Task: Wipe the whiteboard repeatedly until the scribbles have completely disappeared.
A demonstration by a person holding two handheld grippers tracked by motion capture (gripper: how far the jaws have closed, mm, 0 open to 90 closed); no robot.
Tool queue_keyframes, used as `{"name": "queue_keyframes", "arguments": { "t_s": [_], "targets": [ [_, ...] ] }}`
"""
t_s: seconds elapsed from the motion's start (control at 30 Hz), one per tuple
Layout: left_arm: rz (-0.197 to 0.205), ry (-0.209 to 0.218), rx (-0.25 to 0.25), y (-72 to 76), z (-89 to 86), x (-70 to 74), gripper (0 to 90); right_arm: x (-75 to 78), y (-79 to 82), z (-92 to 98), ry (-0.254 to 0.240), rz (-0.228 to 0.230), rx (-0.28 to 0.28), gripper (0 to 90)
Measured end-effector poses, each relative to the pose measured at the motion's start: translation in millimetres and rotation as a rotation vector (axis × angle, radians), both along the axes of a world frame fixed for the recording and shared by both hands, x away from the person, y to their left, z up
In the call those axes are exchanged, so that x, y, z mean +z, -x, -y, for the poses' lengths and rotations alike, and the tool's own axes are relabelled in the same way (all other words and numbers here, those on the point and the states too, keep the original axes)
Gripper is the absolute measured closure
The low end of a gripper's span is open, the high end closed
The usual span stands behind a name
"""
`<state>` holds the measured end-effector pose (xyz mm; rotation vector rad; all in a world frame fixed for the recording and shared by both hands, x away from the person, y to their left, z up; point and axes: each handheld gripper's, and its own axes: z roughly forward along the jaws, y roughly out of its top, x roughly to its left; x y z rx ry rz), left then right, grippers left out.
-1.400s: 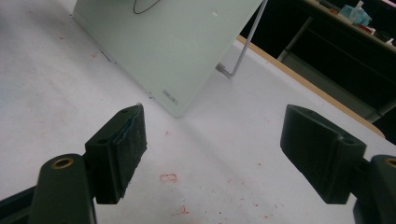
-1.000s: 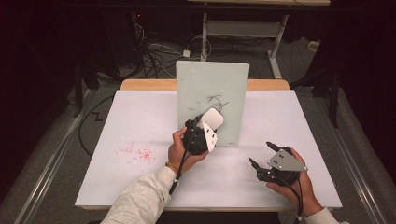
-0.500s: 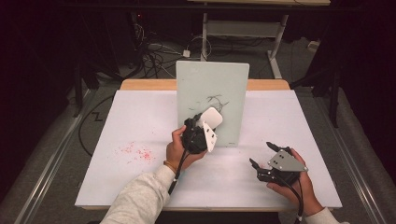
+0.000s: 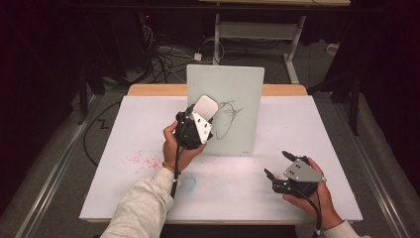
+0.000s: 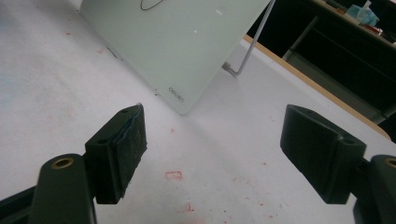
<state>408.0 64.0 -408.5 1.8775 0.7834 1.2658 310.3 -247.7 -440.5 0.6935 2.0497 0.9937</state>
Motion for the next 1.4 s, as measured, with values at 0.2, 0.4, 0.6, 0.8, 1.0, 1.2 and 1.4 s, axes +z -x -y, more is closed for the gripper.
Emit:
{"name": "queue_keyframes", "arguments": {
  "t_s": [0.2,0.4,0.6,0.8,1.0,1.2,1.4],
  "targets": [
    [-0.011,-0.02,0.008,4.8,2.6,-10.6,28.9,0.2,0.4,-0.7,0.003,0.002,0.005,23.2],
    [-0.031,-0.054,-0.011,13.7,12.5,-30.4,28.9,0.2,0.9,-1.4,0.002,-0.001,0.005,23.2],
    [-0.058,-0.12,-0.047,22.2,30.0,-47.0,28.9,0.3,1.3,-1.8,0.006,0.002,0.01,23.2],
    [-0.088,-0.172,-0.087,29.4,45.8,-61.2,28.9,0.4,1.8,-1.9,0.005,0.002,0.015,23.2],
    [-0.084,-0.224,-0.1,31.8,53.2,-66.9,28.8,0.2,2.1,-2.0,0.009,0.004,0.016,23.2],
    [-0.037,-0.234,-0.07,27.9,47.9,-60.3,28.8,0.3,2.6,-2.9,0.018,0.004,0.017,23.1],
    [-0.019,-0.178,-0.018,19.6,33.0,-41.2,28.8,0.2,2.2,-2.5,0.018,0.005,0.019,23.1]
  ]
}}
